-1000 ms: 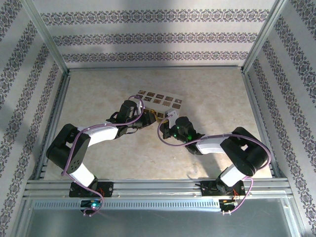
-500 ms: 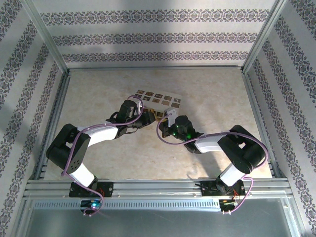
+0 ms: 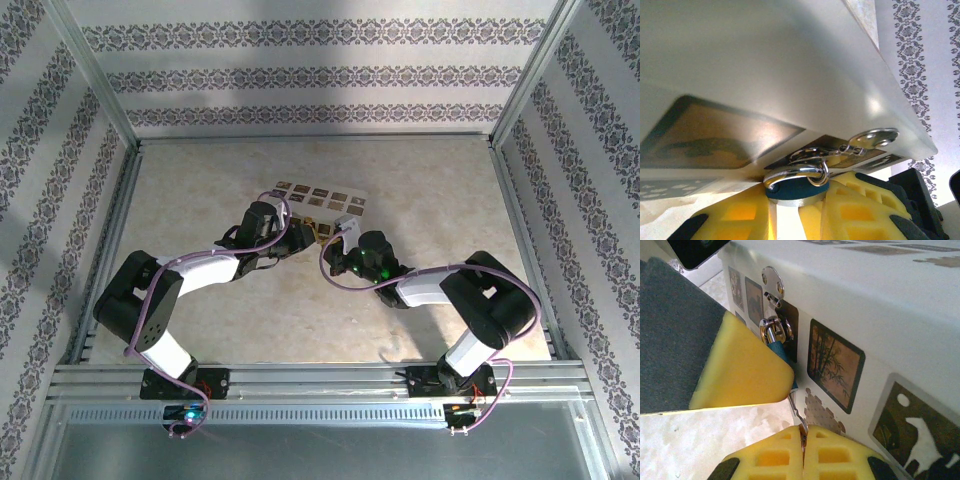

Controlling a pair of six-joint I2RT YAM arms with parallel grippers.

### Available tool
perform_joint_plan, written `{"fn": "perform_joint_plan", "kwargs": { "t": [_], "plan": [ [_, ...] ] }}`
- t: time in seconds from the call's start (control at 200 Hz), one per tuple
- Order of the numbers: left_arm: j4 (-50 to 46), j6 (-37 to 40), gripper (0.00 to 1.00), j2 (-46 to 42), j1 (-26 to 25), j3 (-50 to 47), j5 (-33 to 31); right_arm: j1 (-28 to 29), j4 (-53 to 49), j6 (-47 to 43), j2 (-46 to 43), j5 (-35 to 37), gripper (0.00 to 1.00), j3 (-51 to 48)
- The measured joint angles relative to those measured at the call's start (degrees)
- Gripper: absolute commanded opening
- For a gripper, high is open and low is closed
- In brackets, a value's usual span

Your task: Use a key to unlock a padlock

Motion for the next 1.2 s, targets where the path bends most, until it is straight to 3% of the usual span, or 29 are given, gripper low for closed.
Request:
{"fn": "perform_joint_plan", "kwargs": {
  "t": [1.199],
  "plan": [
    [2.58,-2.73,0.23,0.00,0.39,0.20,-2.01,-0.48,2.49,1.84,3.56,-1.51,0.01,4.17]
  ]
}}
